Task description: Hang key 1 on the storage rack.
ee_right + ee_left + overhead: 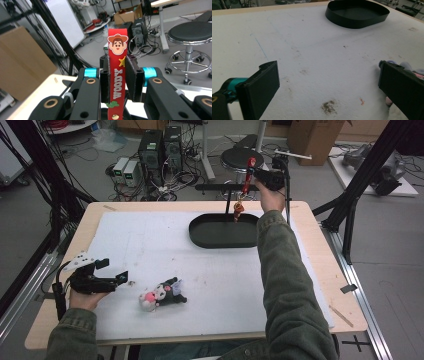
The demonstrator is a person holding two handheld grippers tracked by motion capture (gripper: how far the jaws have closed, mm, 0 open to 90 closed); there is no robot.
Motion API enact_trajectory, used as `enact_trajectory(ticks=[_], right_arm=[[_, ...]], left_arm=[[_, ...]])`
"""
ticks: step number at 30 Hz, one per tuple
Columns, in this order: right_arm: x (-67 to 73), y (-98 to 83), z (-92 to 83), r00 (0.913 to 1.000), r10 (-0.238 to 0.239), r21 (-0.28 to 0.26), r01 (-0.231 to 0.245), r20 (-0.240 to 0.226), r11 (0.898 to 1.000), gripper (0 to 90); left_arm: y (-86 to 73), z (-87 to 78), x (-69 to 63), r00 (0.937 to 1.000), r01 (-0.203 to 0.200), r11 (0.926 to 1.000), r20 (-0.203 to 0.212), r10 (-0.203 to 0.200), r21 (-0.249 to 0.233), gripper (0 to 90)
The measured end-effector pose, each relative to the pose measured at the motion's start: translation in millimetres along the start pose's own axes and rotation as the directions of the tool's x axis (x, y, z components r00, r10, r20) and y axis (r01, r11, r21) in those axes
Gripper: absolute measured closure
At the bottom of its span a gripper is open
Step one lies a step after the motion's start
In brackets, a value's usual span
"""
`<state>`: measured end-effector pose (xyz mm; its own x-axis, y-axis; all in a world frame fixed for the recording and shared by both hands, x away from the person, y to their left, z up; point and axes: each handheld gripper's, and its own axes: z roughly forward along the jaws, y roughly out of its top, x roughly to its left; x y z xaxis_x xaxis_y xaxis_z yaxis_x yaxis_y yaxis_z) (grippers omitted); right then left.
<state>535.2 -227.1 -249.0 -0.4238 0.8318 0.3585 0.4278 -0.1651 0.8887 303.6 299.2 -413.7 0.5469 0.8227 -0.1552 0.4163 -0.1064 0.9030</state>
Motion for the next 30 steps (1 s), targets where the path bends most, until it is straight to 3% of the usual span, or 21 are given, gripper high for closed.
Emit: enact_trajectory(ticks=[3,8,12,15,16,17,19,20,21,27,30], right_arm=[[-6.6,-2.6,7.6,0.9996,0.017,-0.006,-0.017,0.023,1.0,75.6],[-15.0,-6.5,18.0,0.9962,0.087,-0.043,-0.087,0.004,0.995,75.5],[-15.3,-7.6,20.9,0.9971,0.076,-0.05,-0.075,0.004,0.996,75.1],[-12.9,-7.1,22.1,0.9993,0.019,-0.05,-0.021,-0.033,0.999,71.6],[-10.2,-6.0,21.5,0.9988,-0.038,-0.041,0.036,-0.031,0.999,59.8],[-10.2,-6.0,21.5,0.9988,-0.038,-0.041,0.036,-0.031,0.999,59.8],[-8.6,-5.3,19.9,0.9973,-0.072,-0.017,0.071,-0.019,0.997,49.0],[-9.1,-4.5,17.3,0.9954,-0.094,0.01,0.094,-0.02,0.996,38.3],[-9.1,-4.5,17.3,0.9954,-0.094,0.01,0.094,-0.02,0.996,38.3],[-10.2,-2.3,10.3,0.9869,-0.16,0.062,0.161,-0.014,0.985,12.5],[-10.2,-1.1,7.7,0.9806,-0.196,0.067,0.195,0.012,0.979,10.7]], left_arm=[[0.5,-0.7,1.7,1.0,0.004,1.0,-0.002,-0.004,-0.004,3.9],[0.2,-0.2,2.0,1.0,0.008,1.0,-0.005,-0.008,-0.001,3.9],[0.2,-0.2,2.4,1.0,0.008,0.9999,-0.003,-0.008,-0.007,3.9],[0.3,-0.9,2.5,1.0,0.007,0.9999,-0.002,-0.007,-0.008,3.9],[0.3,-1.0,2.2,1.0,0.007,0.9999,-0.003,-0.007,-0.01,3.9],[0.4,-1.1,2.0,1.0,0.006,0.9999,-0.005,-0.006,-0.009,3.9],[0.5,-1.0,1.5,1.0,0.003,1.0,-0.005,-0.003,-0.007,3.9],[0.5,-0.9,1.3,1.0,0.003,1.0,-0.006,-0.003,-0.007,3.9],[0.4,-0.8,1.2,1.0,0.001,1.0,-0.007,-0.001,-0.007,3.9],[0.3,-0.7,0.8,0.9999,0.002,1.0,-0.011,-0.002,-0.002,3.9],[0.4,-1.0,0.5,0.9999,0.001,1.0,-0.012,-0.001,0.0,3.9]])
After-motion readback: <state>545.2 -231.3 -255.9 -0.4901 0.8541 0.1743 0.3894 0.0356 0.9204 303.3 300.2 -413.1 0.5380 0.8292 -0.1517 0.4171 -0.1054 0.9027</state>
